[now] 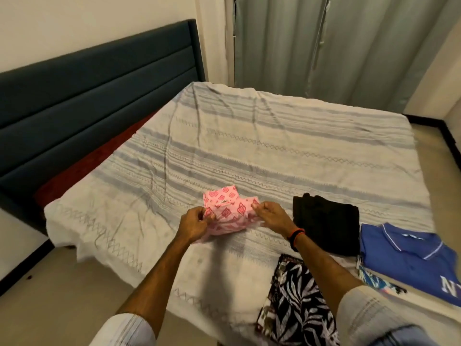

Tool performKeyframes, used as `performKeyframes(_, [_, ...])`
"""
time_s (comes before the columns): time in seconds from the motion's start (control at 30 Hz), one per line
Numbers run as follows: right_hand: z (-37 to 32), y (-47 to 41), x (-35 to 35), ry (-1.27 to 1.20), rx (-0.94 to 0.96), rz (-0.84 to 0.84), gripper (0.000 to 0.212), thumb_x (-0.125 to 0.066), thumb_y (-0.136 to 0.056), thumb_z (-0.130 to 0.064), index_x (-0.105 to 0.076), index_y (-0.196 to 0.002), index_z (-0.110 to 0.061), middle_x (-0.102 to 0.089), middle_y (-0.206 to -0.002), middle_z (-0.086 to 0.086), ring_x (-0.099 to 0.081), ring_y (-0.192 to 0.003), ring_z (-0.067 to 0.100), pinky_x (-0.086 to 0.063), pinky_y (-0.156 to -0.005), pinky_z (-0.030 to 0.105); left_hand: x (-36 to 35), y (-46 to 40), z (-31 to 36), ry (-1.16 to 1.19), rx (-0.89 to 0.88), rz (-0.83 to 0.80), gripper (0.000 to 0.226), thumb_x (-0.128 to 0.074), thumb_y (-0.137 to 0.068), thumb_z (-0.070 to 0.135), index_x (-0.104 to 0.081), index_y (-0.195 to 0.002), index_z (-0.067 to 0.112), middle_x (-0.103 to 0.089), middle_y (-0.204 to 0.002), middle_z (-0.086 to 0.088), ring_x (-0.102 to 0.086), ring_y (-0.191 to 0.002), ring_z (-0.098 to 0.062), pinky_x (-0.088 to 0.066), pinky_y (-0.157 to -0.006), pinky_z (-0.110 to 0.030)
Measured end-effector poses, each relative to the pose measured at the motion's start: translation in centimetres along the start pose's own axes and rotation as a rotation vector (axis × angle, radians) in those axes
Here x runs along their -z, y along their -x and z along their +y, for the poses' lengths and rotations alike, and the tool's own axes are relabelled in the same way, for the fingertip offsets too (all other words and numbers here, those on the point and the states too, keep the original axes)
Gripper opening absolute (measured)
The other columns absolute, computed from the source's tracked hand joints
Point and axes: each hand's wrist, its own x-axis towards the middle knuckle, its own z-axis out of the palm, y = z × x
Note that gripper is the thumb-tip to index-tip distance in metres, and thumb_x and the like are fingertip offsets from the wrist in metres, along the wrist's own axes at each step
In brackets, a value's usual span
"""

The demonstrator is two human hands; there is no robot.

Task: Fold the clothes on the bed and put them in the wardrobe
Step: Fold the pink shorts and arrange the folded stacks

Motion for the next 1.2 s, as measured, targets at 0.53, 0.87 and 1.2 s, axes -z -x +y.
performKeyframes(0.53, [10.4, 15.4, -7.0, 0.12, -0.275, -0.099, 0.036, -0.052, -0.099, -0.042, -0.053, -0.07, -0.02, -0.059, -0.068, -0.008, -0.056, -0.063, 0.009, -0.05, -0.065, 0.03, -8.7, 13.6, -11.2, -0.077, 0.173, -0.252, 0.017, -0.066, -0.092, 0.03, -0.063, -0.092, 0.013, -0.069, -0.098, -0.004, -0.063, -0.095, -0.024, -0.041, -0.075, -0.026])
performKeyframes(0.87, [14.1, 19.4, -9.2, 0.155, -0.355, -0.161, 0.04, -0.055, -0.098, -0.04, -0.047, -0.064, -0.021, -0.051, -0.061, -0.007, -0.049, -0.058, 0.011, -0.039, -0.058, 0.024, -11.0, 17.3, -15.0, -0.082, 0.241, -0.344, 0.03, -0.066, -0.092, 0.033, -0.067, -0.112, 0.01, -0.07, -0.114, -0.007, -0.063, -0.102, -0.025, -0.044, -0.081, -0.028])
performKeyframes(1.2, [14.6, 16.9, -9.5, 0.16, -0.368, -0.18, 0.018, -0.067, -0.093, -0.029, -0.059, -0.076, -0.027, -0.064, -0.074, -0.01, -0.061, -0.068, 0.008, -0.052, -0.069, 0.027, -11.9, 15.6, -15.8, 0.017, 0.319, -0.33, 0.033, -0.066, -0.092, 0.034, -0.066, -0.117, 0.014, -0.07, -0.113, -0.003, -0.065, -0.102, -0.025, -0.054, -0.087, -0.037])
